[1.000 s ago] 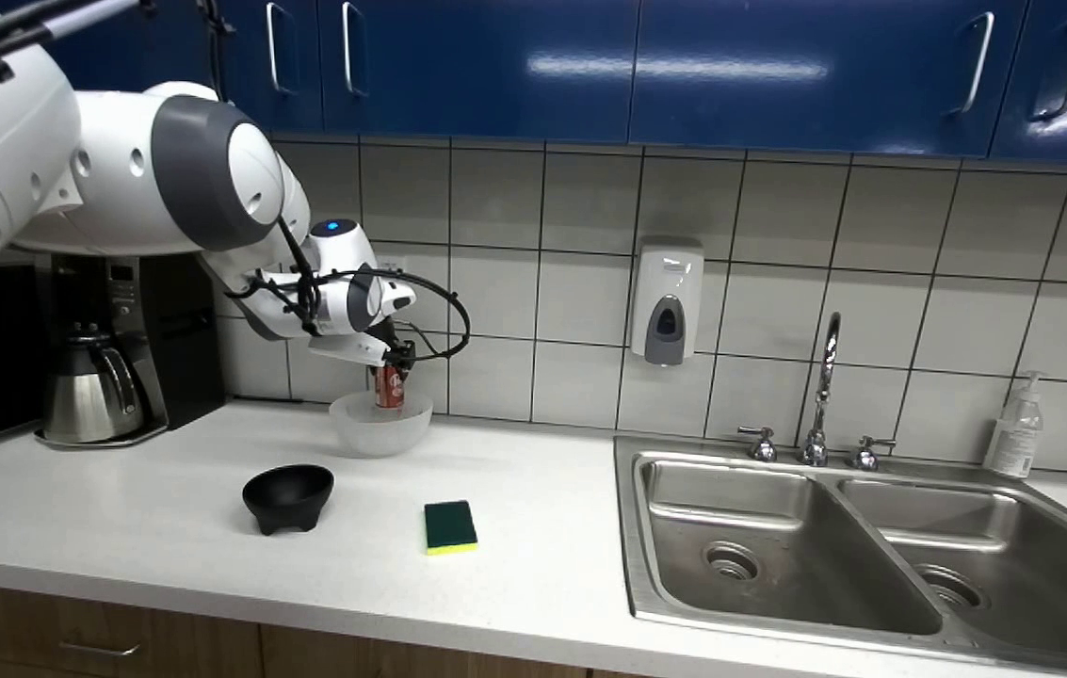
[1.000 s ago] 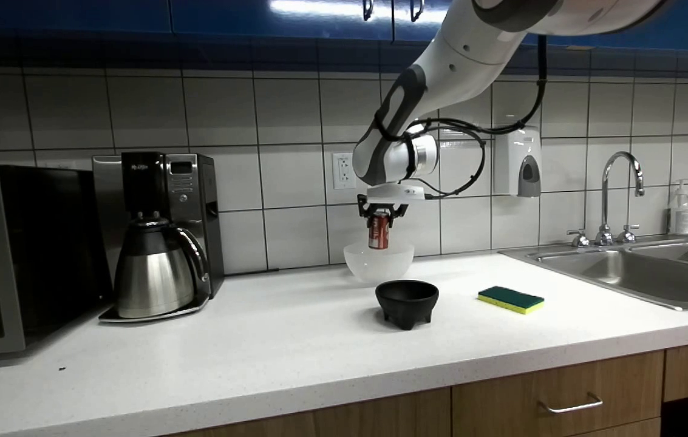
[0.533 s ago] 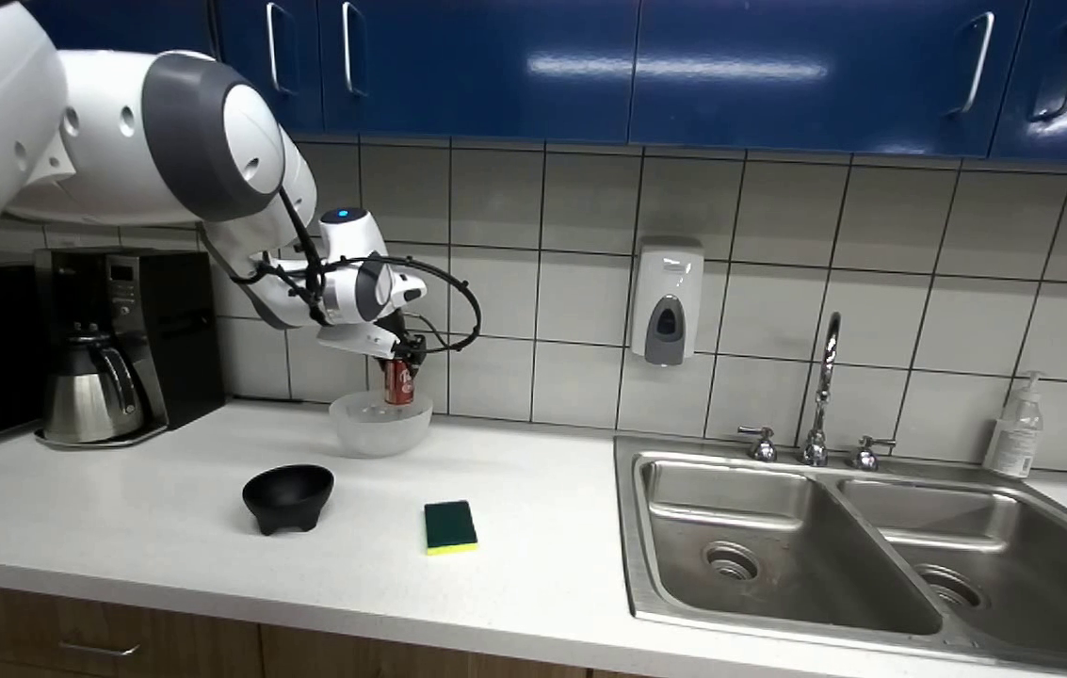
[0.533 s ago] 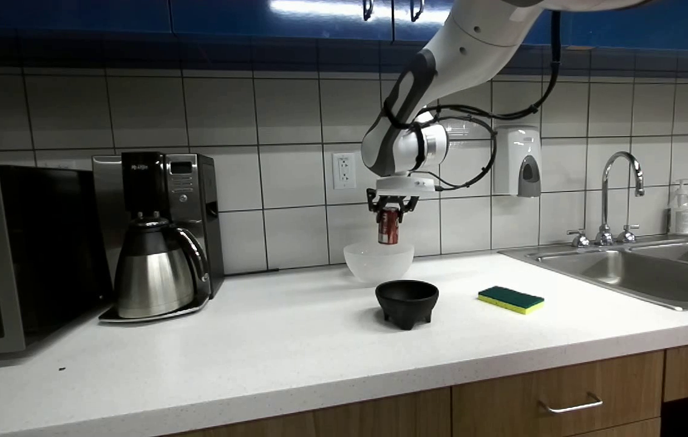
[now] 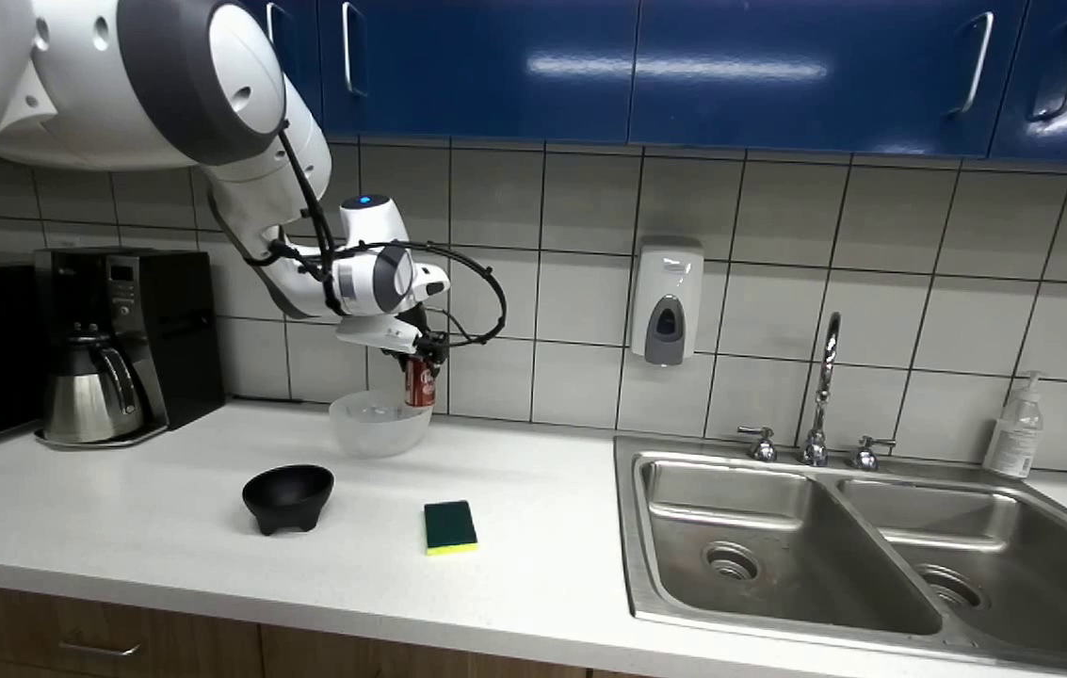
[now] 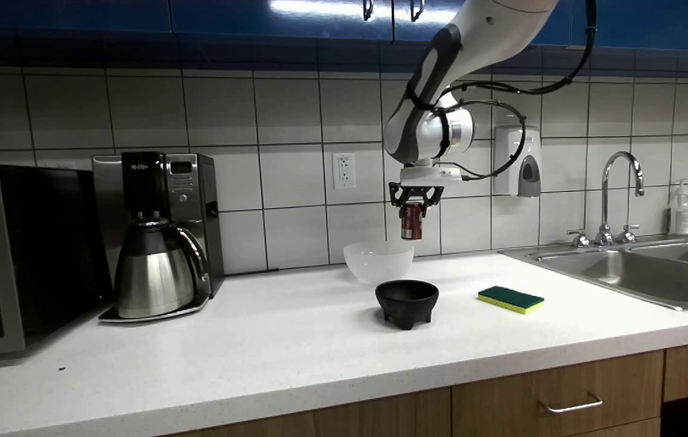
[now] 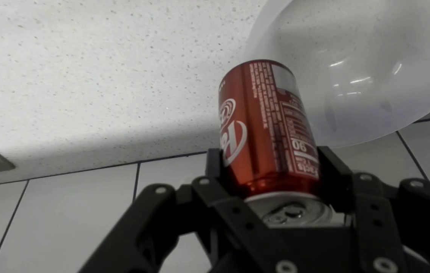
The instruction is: Pick up the brown dr pepper can from the clear bowl and put it on the kitchen counter
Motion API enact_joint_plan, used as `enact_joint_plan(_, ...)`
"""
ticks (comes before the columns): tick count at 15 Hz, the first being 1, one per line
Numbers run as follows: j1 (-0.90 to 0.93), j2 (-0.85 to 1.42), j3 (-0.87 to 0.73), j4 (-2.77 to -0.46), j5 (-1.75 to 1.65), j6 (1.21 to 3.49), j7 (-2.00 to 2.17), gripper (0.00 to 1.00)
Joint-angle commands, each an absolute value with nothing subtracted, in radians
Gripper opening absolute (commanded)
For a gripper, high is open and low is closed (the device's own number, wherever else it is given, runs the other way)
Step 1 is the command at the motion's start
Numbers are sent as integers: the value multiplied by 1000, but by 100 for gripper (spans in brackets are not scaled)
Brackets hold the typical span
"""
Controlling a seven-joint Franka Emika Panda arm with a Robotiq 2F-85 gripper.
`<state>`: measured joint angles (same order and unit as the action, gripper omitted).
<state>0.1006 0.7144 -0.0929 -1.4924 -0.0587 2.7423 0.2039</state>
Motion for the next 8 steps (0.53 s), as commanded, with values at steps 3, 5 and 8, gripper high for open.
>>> enact_joint_plan(3, 60, 553, -92, -1715, -64, 2781, 143, 38)
enact_joint_plan(5, 48, 519, -91, -1778, -62, 2793, 131, 38)
enact_joint_plan(8, 34, 478, -94, -1866, -62, 2822, 117, 38)
